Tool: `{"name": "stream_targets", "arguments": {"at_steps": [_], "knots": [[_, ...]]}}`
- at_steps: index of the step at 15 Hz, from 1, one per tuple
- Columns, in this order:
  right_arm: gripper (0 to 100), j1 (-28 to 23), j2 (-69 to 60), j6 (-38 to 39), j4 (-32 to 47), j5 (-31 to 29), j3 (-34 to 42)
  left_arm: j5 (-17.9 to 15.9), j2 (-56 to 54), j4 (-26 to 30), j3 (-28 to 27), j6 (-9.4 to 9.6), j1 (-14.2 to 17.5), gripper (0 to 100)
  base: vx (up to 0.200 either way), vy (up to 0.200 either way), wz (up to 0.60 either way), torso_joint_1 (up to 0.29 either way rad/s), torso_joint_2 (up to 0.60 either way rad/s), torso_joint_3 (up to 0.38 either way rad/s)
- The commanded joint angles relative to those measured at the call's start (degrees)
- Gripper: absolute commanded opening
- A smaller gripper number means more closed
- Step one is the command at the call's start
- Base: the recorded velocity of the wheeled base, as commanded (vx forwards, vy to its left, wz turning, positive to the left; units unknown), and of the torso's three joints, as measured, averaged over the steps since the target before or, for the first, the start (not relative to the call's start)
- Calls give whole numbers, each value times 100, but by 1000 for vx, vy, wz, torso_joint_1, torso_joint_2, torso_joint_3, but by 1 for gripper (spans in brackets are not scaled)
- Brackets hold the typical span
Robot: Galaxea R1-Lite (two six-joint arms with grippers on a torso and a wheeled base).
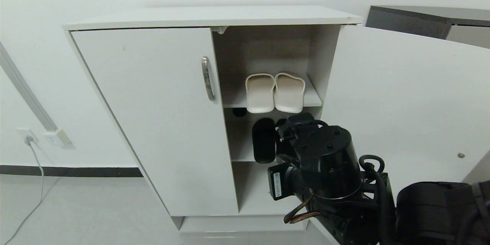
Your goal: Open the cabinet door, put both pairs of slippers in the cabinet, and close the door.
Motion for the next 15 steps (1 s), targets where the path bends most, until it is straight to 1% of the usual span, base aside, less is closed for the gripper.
{"name": "stream_targets", "arguments": {"at_steps": [1, 3, 7, 9, 15], "knots": [[0, 2, 30, 1, -3, 0, 28, 2, 7, 1, 0, 5, -5, 0, -200, 0, 0, 7, 7, 7], [0, 2, 30, 1, -91, 0, 80, 2, 7, 1, 0, 5, 4, 0, -200, 0, 0, 0, 2, 2], [0, -33, 22, -157, -671, 158, 441, 2, 7, 1, 0, 5, 4, 0, -200, 0, 0, 5, 2, 4], [0, -51, 13, -324, -811, 184, 660, 2, 7, 1, 0, 5, 4, 0, 0, 0, 0, 0, 0, 0], [0, -42, 30, -377, -899, 228, 748, 11, 7, 1, 0, -4, 4, 0, 0, 0, 0, 0, 0, 0]]}}
